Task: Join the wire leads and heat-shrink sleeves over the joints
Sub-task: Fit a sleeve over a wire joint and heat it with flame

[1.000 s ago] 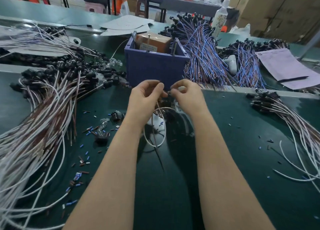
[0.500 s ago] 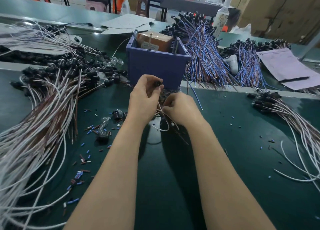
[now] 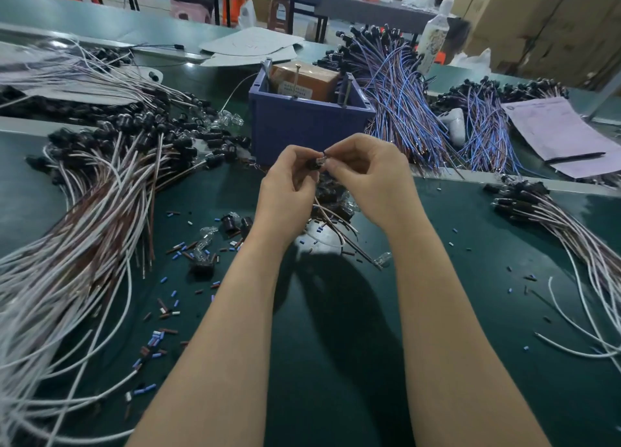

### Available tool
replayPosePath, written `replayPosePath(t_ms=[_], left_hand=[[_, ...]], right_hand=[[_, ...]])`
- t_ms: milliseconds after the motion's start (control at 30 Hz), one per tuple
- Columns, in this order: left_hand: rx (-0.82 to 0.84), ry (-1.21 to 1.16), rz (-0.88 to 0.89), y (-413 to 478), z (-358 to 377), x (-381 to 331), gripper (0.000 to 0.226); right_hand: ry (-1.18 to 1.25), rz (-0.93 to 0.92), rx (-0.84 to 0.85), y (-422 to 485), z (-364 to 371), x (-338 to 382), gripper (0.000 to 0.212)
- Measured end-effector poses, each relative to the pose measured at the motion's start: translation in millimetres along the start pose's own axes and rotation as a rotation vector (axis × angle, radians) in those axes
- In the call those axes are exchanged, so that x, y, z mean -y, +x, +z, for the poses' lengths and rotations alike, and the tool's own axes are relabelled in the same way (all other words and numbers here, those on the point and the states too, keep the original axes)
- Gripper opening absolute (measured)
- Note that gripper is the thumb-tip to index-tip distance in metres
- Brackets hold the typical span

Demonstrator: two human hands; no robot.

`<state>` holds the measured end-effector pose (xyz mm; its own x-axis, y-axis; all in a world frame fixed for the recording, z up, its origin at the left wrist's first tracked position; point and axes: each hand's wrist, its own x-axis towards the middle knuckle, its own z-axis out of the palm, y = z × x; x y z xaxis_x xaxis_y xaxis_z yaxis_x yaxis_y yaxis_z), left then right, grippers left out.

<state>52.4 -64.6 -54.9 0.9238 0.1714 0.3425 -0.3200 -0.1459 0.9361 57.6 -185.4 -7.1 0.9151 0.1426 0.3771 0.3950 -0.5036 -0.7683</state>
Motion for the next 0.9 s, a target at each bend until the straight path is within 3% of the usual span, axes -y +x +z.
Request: replayPosePath(t_ms=[367,667,800,900], left_hand=[[0.011,0.185,0.088,-3.6,1.6,-4.0,0.026],[0.013,0.388,0.039,-6.9,3.4,-9.7,0.021],[0.017,0.372,0.033,-7.9,2.5,-9.3,0.019],[0.017,0.336,0.042,-8.1,2.9,-9.9,0.016]], right_hand=[[-0.233,-0.086,-0.042,-0.7,-3.1,7.7,0.015],[-0.094,0.020,-0.107,1.7,-2.9,-7.0,0.012],[-0.126,0.026,-0.086,3.7,0.3,-13.2,0.010],[0.018,0.091,-0.046,5.6,0.5,-16.6,0.009]])
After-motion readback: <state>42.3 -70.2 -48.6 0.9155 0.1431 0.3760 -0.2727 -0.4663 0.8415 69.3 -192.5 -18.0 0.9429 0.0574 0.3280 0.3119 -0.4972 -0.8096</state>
